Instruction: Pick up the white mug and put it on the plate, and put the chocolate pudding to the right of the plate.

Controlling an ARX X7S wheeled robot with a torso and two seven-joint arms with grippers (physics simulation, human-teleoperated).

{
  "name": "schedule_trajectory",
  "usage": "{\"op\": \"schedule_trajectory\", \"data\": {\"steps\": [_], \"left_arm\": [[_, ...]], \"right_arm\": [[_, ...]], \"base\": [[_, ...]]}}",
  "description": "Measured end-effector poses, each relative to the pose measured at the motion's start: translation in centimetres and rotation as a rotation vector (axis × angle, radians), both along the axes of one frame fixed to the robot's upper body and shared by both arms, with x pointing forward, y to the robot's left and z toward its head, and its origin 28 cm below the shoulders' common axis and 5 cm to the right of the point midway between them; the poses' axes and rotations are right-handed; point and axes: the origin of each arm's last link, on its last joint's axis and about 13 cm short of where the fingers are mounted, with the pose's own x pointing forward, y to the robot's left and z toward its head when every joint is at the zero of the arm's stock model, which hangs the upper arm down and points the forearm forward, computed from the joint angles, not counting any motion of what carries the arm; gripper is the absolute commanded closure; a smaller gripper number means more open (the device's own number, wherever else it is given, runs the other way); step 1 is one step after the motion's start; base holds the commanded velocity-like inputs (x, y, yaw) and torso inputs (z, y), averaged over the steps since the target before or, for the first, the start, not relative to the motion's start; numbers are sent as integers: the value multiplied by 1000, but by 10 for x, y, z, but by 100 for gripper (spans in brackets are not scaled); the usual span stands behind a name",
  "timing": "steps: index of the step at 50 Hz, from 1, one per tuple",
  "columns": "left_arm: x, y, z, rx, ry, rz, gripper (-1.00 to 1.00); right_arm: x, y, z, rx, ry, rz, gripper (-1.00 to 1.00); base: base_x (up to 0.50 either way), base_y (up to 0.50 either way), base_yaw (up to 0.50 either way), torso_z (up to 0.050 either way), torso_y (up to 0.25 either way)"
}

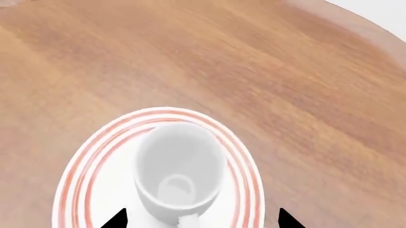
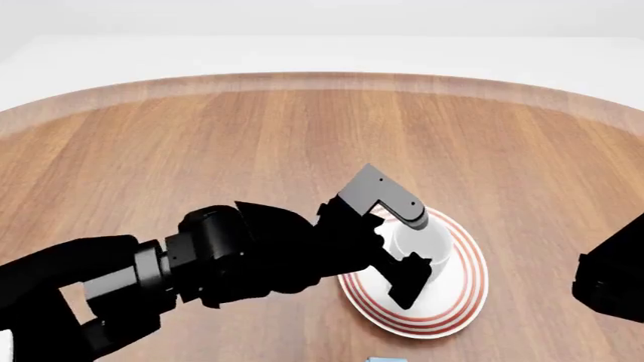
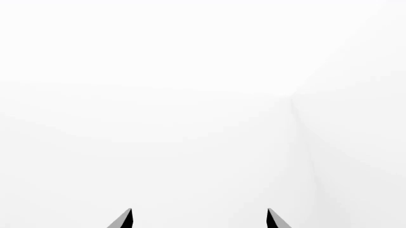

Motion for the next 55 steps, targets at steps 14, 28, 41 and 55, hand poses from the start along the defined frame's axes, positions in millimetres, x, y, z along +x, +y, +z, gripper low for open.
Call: {"op": "schedule_trajectory", "data": {"steps": [14,28,41,55], "left_arm": [[-12,9,21,-22,-53,-17,-100],[-22,23,43,-58,-116,-18,-100],[-56,45,67,-193,-280,-14,-100],[-84,83,76,-305,-479,80,-100]], "right_arm": [[-1,1,1,-3,-1,5,-100],[-1,3,1,-6,1,9,-100],[0,5,-2,-10,13,18,-100],[0,13,-8,-21,71,32,-100]], "base": [[0,0,0,0,0],[0,0,0,0,0],[0,0,0,0,0],[0,0,0,0,0]]}}
